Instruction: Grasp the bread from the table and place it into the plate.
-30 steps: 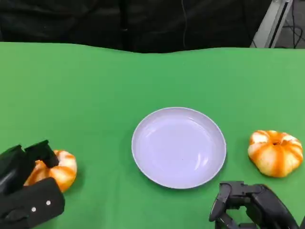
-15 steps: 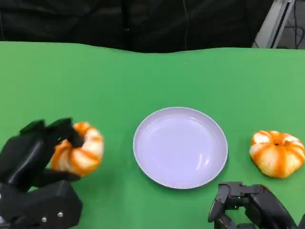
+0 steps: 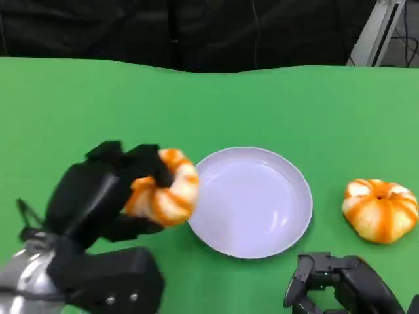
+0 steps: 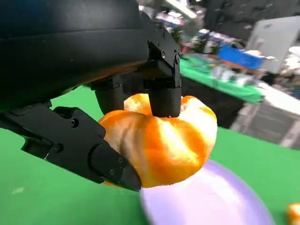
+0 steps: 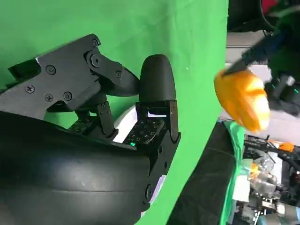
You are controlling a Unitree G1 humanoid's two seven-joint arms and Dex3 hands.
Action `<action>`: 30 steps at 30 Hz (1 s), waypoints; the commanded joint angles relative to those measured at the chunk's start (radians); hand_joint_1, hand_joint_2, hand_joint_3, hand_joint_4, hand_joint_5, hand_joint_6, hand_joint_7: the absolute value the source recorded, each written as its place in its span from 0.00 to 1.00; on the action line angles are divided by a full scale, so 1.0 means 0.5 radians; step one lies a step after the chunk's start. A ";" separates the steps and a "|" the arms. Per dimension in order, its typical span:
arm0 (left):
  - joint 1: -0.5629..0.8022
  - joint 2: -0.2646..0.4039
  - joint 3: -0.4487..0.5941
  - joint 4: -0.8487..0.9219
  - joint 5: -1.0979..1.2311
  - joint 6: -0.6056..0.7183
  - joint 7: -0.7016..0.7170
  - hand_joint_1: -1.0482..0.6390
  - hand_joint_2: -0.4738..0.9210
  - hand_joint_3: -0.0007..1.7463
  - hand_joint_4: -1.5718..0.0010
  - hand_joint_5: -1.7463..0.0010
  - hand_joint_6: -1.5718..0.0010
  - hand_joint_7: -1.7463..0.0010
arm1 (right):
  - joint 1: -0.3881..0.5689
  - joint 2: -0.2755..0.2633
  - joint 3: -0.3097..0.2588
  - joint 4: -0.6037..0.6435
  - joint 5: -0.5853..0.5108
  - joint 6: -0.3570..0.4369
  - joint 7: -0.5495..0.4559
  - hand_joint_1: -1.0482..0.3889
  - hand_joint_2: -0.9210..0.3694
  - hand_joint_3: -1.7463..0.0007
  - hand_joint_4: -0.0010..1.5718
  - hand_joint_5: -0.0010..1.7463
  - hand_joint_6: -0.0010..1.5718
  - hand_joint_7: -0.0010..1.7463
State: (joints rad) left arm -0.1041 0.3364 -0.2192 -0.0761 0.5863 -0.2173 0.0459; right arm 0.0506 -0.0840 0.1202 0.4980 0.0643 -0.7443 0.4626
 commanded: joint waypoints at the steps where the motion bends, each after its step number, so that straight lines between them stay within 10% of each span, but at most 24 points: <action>1: -0.129 -0.065 -0.071 0.075 0.038 0.032 -0.026 0.61 0.92 0.00 0.64 0.00 0.72 0.00 | -0.009 -0.021 -0.018 0.020 0.023 -0.044 0.000 0.65 0.23 0.46 0.54 0.83 0.54 0.67; 30: -0.650 -0.365 -0.427 0.995 0.080 -0.146 -0.010 0.56 0.92 0.00 0.68 0.00 0.72 0.05 | 0.037 -0.018 0.010 -0.042 -0.015 -0.009 -0.045 0.64 0.24 0.44 0.53 0.82 0.55 0.66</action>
State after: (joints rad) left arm -0.3987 0.1562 -0.4255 0.3815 0.6234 -0.2732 0.0240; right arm 0.0570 -0.0837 0.1274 0.4920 0.0570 -0.7555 0.4482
